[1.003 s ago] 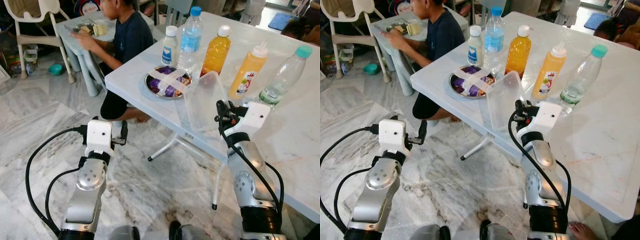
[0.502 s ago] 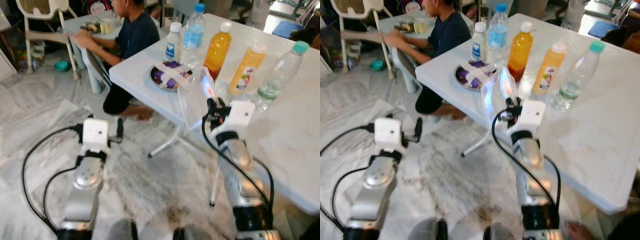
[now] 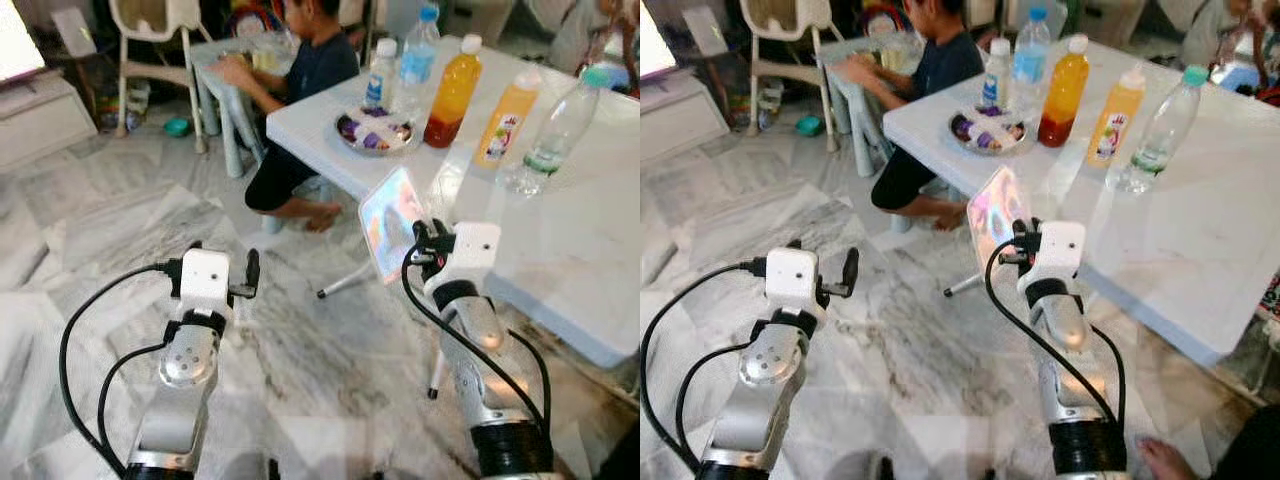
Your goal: Restocking fridge
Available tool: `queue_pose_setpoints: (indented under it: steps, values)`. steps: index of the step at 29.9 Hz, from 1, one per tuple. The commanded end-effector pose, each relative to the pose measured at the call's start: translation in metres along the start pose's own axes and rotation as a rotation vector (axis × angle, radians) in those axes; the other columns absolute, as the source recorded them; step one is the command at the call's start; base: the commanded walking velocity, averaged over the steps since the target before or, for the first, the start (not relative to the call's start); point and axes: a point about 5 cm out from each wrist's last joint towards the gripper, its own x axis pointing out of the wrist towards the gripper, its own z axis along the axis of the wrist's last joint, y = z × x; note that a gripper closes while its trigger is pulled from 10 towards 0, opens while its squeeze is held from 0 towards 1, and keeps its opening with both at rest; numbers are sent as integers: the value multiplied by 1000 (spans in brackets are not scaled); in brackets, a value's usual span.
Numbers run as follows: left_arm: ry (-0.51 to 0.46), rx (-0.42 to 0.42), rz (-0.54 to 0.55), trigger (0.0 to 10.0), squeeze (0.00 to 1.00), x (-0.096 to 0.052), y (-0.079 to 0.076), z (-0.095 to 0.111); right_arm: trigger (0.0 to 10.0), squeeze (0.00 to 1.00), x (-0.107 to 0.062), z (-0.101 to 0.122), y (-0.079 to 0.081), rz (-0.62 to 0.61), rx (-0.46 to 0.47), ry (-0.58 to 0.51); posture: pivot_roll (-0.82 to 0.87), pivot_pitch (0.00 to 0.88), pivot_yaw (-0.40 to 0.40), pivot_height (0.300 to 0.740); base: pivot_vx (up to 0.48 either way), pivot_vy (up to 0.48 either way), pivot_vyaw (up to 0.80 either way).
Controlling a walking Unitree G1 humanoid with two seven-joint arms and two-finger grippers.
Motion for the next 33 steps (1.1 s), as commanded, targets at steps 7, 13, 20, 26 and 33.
queue_pose_setpoints:
  steps: [7, 13, 20, 26, 33]
  values:
    - [-11, 61, 51, 10000, 0, 7, 10, -1, 10000, 0, 13, 11, 12, 48, -12, -48, 22, 44, -8, 740, 0, 0, 800]
    - [-6, 84, 90, 10000, 0, 4, 20, -5, 10000, 0, 16, 11, 20, 95, -16, -51, 32, 33, -12, 740, 0, 0, 800]
    - [42, 94, 166, 10000, 0, -8, 35, -24, 10000, 0, 8, -1, 15, 94, -42, -29, 50, 0, -25, 740, 0, 0, 797]
    - [150, -75, 272, 10000, 0, -26, 53, -41, 10000, 0, -4, -5, -8, 62, -64, 0, 65, 0, -33, 740, 0, 0, 794]
    - [175, -160, 253, 10000, 0, -33, 51, -46, 10000, 0, -12, -15, -38, -35, -71, 58, 65, 15, -70, 740, 0, 0, 784]
